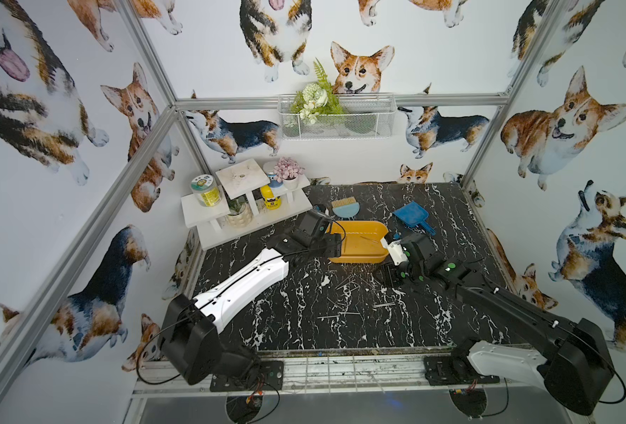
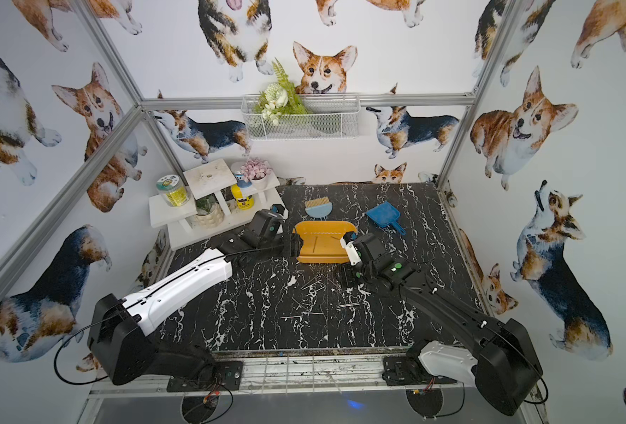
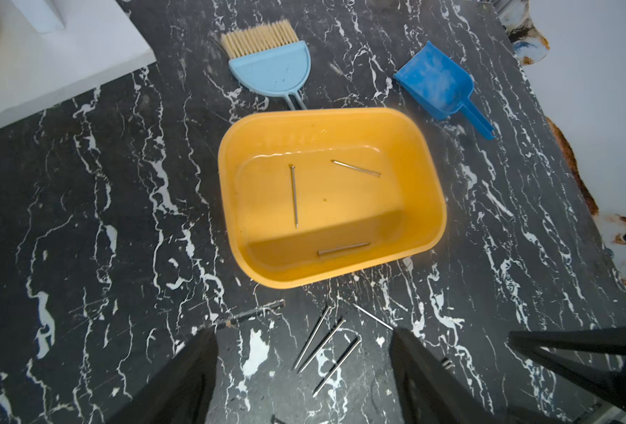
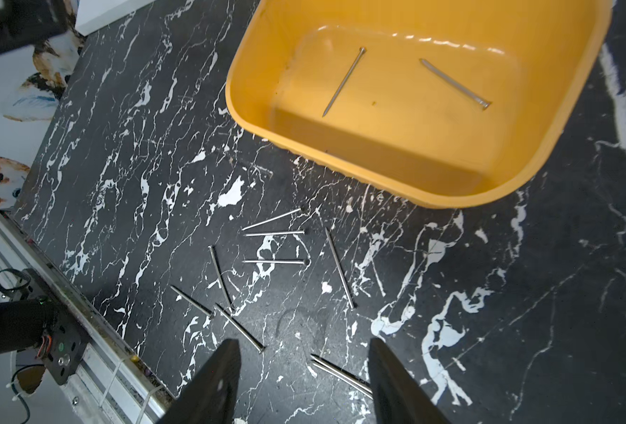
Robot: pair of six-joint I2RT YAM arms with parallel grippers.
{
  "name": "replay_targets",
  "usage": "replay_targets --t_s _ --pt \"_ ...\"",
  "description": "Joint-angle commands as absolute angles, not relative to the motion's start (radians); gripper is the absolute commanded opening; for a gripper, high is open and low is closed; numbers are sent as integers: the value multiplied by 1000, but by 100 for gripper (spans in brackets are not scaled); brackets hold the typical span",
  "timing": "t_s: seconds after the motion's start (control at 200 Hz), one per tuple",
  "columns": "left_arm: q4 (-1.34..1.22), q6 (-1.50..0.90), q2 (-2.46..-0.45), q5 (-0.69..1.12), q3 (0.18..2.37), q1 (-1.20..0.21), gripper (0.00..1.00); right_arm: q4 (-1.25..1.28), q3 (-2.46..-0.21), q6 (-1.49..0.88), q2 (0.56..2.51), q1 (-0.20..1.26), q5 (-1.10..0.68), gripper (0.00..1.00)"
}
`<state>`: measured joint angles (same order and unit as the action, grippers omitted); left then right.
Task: Put the nails on the desktop into the storage box
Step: Place the nail in the storage box, then pick up the nail from the center of the board.
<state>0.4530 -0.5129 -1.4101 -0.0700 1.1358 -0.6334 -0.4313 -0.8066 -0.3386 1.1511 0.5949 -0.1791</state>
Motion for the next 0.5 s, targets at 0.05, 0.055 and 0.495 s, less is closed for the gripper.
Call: replay_targets --t_s 0.05,0.055,0.495 --pt "422 -575 -1335 -91 1021 -632 79 -433 -780 -392 1162 643 -153 55" --pt "421 -577 -1333 -92 1017 -632 79 -432 -780 -393 1163 646 -153 55" --pt "391 -656 -1201 -88 774 -632 79 -403 -760 -394 1275 857 -131 44"
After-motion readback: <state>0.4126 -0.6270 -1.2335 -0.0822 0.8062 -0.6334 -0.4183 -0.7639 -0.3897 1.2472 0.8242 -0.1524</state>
